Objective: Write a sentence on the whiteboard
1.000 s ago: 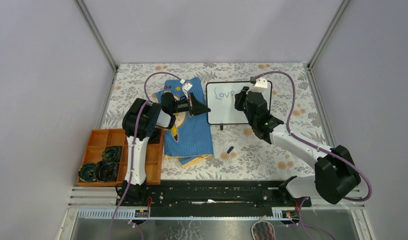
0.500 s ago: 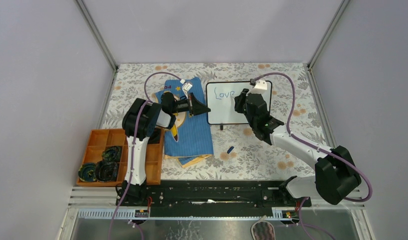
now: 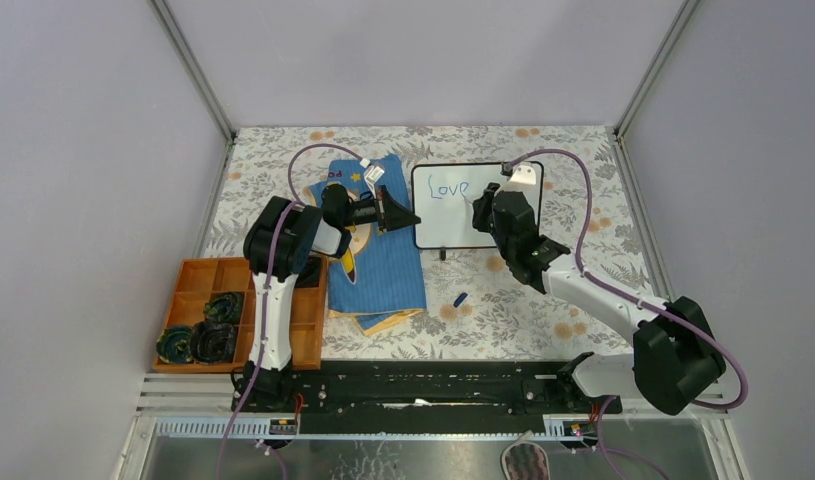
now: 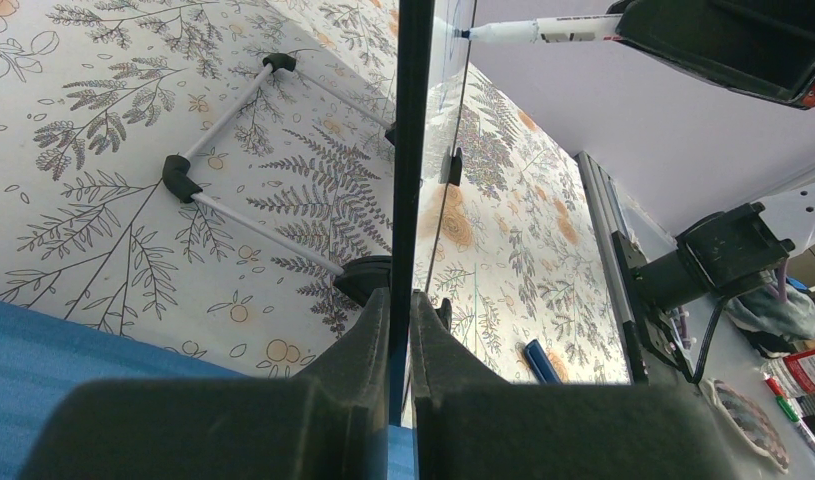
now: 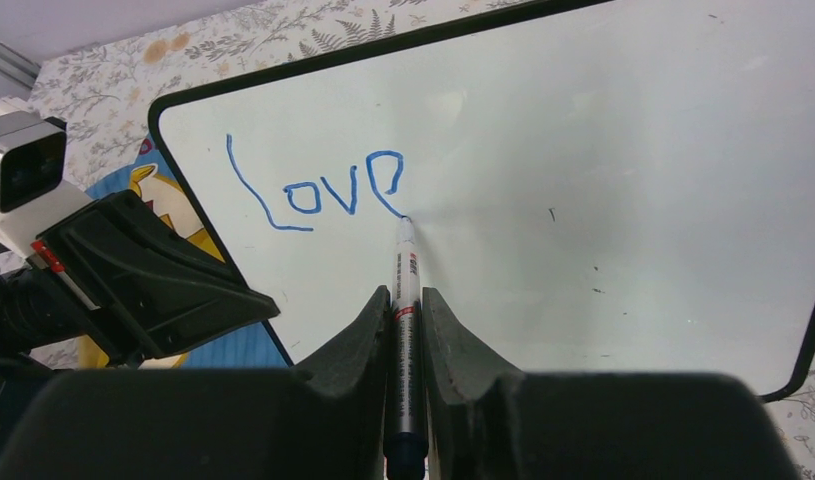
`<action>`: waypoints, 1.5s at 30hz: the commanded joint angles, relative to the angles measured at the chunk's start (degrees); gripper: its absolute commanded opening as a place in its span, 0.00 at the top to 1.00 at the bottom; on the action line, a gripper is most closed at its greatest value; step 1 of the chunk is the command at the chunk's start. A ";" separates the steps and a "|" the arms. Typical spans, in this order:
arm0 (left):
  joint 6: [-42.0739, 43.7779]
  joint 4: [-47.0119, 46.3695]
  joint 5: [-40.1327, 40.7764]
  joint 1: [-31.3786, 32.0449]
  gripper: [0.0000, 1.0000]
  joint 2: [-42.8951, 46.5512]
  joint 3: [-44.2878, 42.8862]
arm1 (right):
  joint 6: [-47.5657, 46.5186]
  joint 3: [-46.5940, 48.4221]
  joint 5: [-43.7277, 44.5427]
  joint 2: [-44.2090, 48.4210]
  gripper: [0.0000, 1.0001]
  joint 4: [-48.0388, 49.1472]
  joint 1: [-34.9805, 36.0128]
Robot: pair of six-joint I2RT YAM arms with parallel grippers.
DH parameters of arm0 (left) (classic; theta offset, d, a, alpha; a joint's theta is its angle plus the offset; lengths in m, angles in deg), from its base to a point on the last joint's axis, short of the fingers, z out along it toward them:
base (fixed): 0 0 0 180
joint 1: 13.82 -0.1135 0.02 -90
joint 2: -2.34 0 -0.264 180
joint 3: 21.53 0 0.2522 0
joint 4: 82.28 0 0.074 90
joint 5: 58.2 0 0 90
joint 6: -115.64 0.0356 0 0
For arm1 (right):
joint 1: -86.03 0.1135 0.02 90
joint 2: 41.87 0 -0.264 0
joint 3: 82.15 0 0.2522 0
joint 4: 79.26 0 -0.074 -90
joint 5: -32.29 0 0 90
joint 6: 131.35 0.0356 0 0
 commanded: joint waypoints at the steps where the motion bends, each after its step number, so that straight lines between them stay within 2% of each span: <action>1: 2.34 4.02 0.33 -1.04 1.00 0.40 1.51 | -0.34 0.05 4.31 2.21 1.00 -0.81 -0.47; 10: 2.30 4.01 0.26 -1.04 1.00 0.32 1.44 | -1.10 0.48 7.51 3.54 1.00 -1.89 -1.09; 13: 2.21 4.01 0.26 -1.06 1.00 0.15 1.39 | -1.06 -0.39 4.91 4.86 1.00 -0.90 -1.16; 18: 2.19 3.92 0.28 -1.05 1.00 0.20 1.39 | -3.89 -5.64 -0.35 11.33 1.00 6.80 -1.17; 21: 2.30 3.95 0.26 -1.05 1.00 0.32 1.48 | -5.82 -5.96 -0.25 13.22 1.00 6.65 -1.17; 24: 2.38 4.09 0.35 -1.04 1.00 0.33 1.48 | -5.80 -4.66 0.52 12.92 1.00 5.33 -1.47; 29: 2.60 4.36 0.34 -1.12 1.00 0.56 1.48 | -2.17 -2.12 -5.25 10.75 1.00 4.98 -3.79; 34: 2.23 3.93 0.35 -1.15 1.00 0.58 1.48 | -1.36 -0.29 -6.73 8.20 1.00 6.06 -4.19; 45: 2.12 3.82 0.35 -1.12 1.00 0.30 1.48 | -1.53 2.45 -1.22 5.12 1.00 7.13 -5.15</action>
